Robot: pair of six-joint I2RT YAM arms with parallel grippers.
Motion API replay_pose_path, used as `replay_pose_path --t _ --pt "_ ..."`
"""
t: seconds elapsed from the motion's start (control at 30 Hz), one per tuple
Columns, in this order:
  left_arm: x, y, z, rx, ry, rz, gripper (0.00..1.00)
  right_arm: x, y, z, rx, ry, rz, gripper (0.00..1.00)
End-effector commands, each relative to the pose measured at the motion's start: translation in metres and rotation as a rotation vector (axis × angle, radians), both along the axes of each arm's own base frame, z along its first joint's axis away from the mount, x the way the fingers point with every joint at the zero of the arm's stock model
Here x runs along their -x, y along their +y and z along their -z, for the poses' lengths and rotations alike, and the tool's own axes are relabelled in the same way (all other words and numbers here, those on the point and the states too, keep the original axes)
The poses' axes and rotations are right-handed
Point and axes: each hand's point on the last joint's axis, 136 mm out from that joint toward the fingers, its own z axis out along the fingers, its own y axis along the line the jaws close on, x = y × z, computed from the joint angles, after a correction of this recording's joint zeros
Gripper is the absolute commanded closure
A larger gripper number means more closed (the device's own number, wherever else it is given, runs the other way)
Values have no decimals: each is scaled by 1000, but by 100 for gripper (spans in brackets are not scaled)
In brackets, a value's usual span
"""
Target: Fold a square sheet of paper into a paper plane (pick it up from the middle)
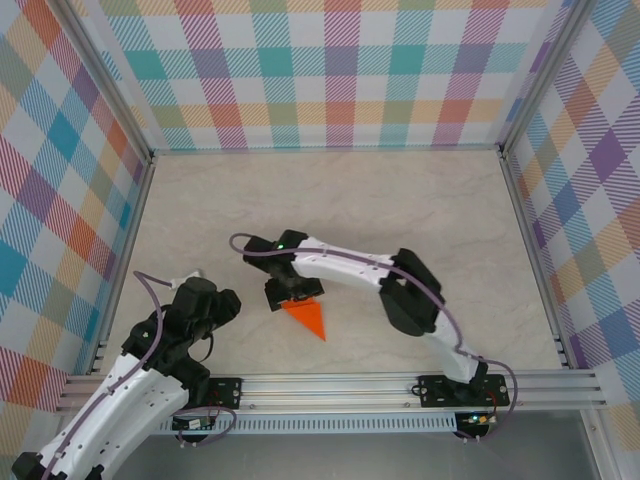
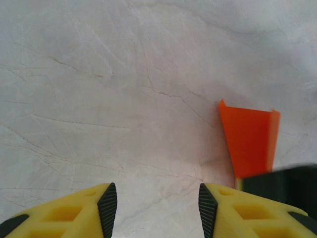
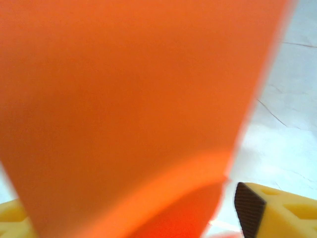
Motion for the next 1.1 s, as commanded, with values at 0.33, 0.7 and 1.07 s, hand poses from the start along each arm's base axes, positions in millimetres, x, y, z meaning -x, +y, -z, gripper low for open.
replay_pose_path --t 0.33,0.7,1.07 --pt "-23 -90 11 317 90 251 38 22 -42 -33 -622 73 111 57" --pt "-33 -107 36 311 228 269 34 48 -3 -24 -760 244 -46 84" --pt "-36 -106 50 263 288 266 29 32 -12 18 -642 204 -11 83"
